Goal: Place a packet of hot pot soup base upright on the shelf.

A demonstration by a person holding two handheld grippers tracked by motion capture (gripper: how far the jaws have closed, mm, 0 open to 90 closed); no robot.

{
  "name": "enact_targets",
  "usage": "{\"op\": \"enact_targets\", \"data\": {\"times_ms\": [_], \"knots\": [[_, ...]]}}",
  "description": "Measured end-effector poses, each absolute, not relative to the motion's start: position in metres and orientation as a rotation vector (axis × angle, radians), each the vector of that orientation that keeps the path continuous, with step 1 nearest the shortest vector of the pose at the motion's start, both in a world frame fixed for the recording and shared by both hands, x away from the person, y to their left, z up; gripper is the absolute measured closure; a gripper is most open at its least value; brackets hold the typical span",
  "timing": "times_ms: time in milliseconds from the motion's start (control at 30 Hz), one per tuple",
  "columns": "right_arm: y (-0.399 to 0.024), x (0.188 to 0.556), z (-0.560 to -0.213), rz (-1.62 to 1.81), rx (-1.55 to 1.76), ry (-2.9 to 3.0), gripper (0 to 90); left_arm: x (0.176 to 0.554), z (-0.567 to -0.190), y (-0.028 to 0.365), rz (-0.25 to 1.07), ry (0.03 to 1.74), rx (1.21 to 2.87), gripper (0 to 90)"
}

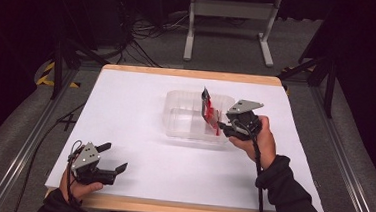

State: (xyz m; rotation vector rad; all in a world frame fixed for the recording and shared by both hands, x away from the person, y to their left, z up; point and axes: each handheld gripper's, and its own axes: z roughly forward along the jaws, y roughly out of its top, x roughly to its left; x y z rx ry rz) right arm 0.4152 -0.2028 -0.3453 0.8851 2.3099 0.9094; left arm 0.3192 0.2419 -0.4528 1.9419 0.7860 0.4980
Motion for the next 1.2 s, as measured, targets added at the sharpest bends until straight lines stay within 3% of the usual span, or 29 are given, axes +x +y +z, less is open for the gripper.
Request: {"op": "enact_targets", "data": {"times_ms": [467,1200], "knots": [[-0.221,0.391,-0.339,0.858,0.732,2.356,48.7,0.319,-0.453,0.241,0.501,0.789,1.946,10.5],[-0.275,0.355,-0.363,0.838,0.743,2.324,34.7,0.318,-0.453,0.239,0.507,0.785,1.961,10.5]]}}
